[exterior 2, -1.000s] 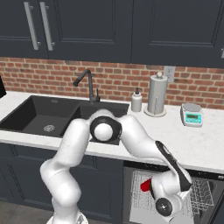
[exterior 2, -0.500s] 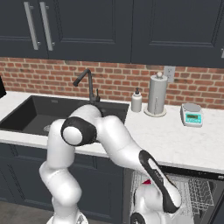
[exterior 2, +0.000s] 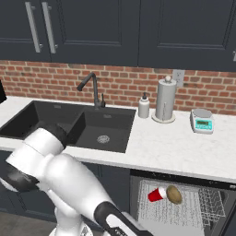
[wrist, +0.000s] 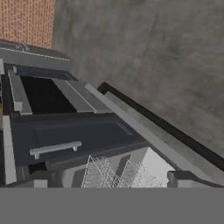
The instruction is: Pick up the cup and bowl from the counter, place them in the dishwasher, and close the dishwasher door.
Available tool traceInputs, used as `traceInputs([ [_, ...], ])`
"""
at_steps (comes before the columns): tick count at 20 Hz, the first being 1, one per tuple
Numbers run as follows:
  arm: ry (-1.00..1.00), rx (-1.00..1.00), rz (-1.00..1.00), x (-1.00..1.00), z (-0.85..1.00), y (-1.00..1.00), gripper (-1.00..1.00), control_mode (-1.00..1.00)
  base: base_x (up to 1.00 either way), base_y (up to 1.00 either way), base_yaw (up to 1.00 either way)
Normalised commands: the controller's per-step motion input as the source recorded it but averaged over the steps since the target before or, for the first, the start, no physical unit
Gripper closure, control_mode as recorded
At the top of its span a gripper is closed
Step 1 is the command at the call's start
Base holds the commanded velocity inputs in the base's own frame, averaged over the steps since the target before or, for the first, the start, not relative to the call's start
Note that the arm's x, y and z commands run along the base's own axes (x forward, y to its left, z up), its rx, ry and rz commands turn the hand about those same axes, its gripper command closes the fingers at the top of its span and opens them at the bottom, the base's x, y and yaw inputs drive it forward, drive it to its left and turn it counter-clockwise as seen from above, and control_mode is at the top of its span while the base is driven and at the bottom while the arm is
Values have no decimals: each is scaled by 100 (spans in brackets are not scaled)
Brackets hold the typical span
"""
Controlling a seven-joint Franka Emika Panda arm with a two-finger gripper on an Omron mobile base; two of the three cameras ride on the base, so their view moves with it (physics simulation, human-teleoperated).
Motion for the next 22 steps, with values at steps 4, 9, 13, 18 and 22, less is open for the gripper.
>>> traceInputs([
  [4,0,6,-30,-59,82,59,-100,-100,0,0,0],
  [9,0,19,-28,-61,94,34,-100,-100,0,0,0],
  [13,4,30,-24,-54,100,20,-100,-100,0,0,0],
  [18,18,40,-21,-39,100,0,-100,-100,0,0,0],
  [22,13,45,-16,-59,50,-23,-100,-100,0,0,0],
])
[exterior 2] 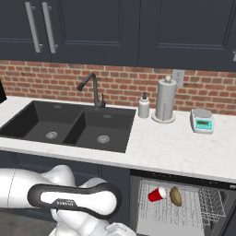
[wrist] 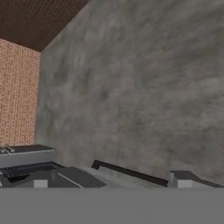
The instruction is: Pick up the cup and bowl from the counter, place them in the dishwasher, and close the dishwasher door.
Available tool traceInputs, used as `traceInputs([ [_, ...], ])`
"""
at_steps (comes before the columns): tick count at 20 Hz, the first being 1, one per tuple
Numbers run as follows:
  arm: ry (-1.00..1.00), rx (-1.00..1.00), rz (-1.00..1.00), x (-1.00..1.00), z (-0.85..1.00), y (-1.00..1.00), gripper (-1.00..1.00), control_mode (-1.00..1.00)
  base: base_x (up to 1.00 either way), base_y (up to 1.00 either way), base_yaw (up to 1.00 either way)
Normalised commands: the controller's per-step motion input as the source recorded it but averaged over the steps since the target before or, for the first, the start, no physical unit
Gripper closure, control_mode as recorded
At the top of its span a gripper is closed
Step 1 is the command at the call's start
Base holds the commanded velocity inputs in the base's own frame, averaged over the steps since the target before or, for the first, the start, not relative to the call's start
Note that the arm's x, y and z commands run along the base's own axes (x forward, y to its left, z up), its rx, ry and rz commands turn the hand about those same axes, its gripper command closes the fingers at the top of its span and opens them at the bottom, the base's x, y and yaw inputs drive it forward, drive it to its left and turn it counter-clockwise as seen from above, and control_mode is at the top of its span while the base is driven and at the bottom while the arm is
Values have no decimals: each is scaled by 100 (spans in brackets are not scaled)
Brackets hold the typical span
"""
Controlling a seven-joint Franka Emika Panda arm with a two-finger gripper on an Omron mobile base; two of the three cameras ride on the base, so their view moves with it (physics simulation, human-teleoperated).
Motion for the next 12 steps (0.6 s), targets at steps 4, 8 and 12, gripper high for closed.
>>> traceInputs([
  [4,-3,53,-12,-96,-4,-33,-100,-100,0,0,0],
  [8,-7,54,-6,-100,-3,-31,-100,-100,0,0,0],
  [12,0,57,-6,-99,14,-29,-100,-100,0,0,0],
])
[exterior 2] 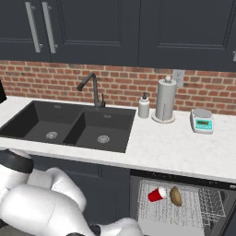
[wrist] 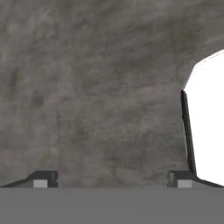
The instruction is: Pick up the cup and bowl from the counter, place them in the dishwasher, and close the dishwasher door.
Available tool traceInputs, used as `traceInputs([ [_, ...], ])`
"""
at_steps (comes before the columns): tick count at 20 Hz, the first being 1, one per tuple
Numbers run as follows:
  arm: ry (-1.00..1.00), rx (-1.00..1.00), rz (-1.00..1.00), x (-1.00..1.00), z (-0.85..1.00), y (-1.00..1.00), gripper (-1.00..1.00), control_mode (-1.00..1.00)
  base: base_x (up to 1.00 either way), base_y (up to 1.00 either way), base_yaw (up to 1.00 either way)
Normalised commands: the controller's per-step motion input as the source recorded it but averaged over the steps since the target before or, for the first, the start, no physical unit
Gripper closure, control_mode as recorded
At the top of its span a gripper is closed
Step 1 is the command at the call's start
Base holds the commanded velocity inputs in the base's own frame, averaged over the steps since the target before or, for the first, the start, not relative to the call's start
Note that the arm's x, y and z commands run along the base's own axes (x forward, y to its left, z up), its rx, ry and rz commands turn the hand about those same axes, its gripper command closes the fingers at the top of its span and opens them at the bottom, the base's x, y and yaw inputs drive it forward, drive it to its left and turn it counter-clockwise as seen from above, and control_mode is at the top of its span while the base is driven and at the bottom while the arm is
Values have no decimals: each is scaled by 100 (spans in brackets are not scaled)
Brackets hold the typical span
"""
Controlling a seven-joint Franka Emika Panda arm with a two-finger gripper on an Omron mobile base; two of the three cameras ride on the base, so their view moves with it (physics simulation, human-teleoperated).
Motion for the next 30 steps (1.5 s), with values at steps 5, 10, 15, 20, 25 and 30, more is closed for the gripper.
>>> traceInputs([
  [5,-1,53,-4,-95,1,-30,-100,-100,0,0,0],
  [10,-22,46,-2,-90,-5,0,-100,-100,0,0,0],
  [15,-24,43,-3,-74,-22,0,-100,-100,0,0,0],
  [20,-20,37,-1,-31,-5,0,-100,-100,0,0,0],
  [25,-10,20,0,-6,0,-10,-100,-100,0,0,0],
  [30,-7,20,1,-13,0,-44,-100,-100,0,0,0],
])
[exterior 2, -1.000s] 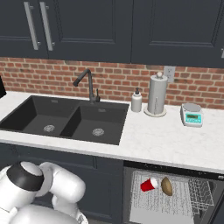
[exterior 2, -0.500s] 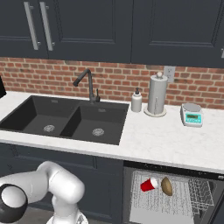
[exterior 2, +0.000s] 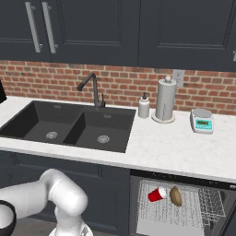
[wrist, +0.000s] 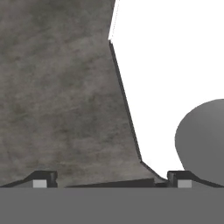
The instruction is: Pick up the cup and bowl from the counter, place them in the dishwasher, and close the dishwasher door.
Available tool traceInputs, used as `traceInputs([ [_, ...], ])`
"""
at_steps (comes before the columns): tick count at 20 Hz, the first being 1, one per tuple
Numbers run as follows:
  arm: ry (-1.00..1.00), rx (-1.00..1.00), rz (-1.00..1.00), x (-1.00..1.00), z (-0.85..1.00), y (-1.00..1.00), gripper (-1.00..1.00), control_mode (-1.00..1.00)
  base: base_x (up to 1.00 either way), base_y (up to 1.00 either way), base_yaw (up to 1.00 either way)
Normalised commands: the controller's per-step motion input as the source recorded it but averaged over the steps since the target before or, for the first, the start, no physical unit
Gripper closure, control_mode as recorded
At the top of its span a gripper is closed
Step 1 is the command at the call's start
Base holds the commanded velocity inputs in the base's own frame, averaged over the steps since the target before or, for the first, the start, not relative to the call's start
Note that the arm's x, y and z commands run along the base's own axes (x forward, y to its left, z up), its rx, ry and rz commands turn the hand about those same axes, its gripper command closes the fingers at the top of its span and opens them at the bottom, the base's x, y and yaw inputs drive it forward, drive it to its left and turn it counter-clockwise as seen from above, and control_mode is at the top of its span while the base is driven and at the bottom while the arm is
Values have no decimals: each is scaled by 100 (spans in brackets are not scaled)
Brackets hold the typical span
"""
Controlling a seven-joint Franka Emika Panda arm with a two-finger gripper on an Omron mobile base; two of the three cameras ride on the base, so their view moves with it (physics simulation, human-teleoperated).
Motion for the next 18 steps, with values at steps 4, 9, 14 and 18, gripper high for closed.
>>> traceInputs([
  [4,-10,29,1,-31,0,-69,-100,-100,0,0,0],
  [9,-12,34,3,-14,0,-70,-100,-100,0,0,0],
  [14,-15,38,6,-26,-1,-67,-100,-100,0,0,0],
  [18,-16,30,13,-40,-13,-69,-100,-100,0,0,0],
])
